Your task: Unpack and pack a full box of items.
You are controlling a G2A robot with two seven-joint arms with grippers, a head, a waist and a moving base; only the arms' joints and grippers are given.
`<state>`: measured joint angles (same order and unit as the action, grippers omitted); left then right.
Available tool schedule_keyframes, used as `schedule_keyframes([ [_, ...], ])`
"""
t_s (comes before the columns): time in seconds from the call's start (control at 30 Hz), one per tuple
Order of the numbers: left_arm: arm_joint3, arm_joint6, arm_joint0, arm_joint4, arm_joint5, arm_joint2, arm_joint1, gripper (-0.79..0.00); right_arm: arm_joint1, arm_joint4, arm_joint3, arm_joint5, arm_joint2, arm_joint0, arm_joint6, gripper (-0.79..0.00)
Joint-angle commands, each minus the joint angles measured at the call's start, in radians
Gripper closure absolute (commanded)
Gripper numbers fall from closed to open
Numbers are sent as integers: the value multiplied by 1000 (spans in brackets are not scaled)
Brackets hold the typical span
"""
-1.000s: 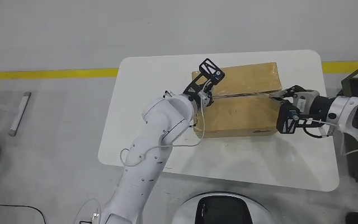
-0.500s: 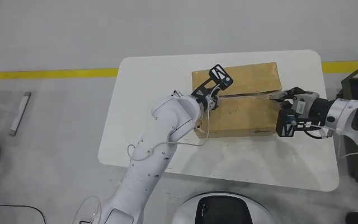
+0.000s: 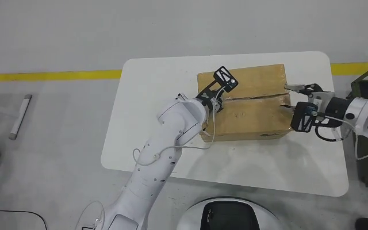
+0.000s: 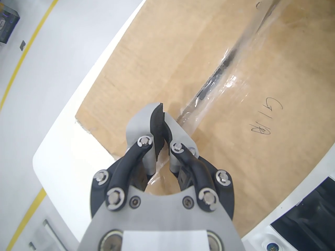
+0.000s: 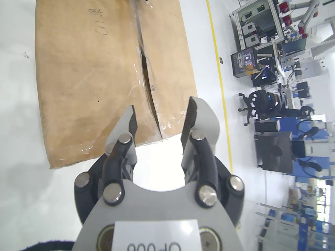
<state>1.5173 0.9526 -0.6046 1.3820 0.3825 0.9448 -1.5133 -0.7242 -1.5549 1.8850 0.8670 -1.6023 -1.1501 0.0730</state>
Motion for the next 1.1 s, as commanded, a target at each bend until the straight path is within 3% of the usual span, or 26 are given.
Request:
schedule_keyframes([
  [0.0,0,-2,-1,1,0,0,0,0,-2,155,-30,8,-23,5,81,-785],
  [0.23,2,-9,-3,6,5,-3,0,0,0,687,-98,-62,-91,22,369,-773],
  [0.27,3,-9,-3,6,6,-3,0,0,1,767,-110,-87,-99,24,406,-702],
  [0.3,4,-11,-3,6,7,-3,0,0,2,867,-130,-118,-104,23,438,-449],
  [0.33,5,-11,-4,6,8,-3,0,0,3,961,-142,-145,-110,27,471,-345],
  [0.37,5,-11,-5,7,8,-2,0,0,3,1061,-160,-179,-117,33,500,-311],
  [0.43,7,-11,-5,8,11,-3,0,0,8,1160,-163,-213,-132,49,567,-43],
  [0.47,7,-11,-6,8,12,-2,0,0,8,1227,-167,-222,-131,49,580,0],
  [0.67,9,-13,-8,7,21,-4,0,0,10,1303,-126,-262,-94,47,644,0],
  [1.07,12,-14,-13,2,34,-4,1,0,-16,1108,-88,-395,155,175,613,0],
])
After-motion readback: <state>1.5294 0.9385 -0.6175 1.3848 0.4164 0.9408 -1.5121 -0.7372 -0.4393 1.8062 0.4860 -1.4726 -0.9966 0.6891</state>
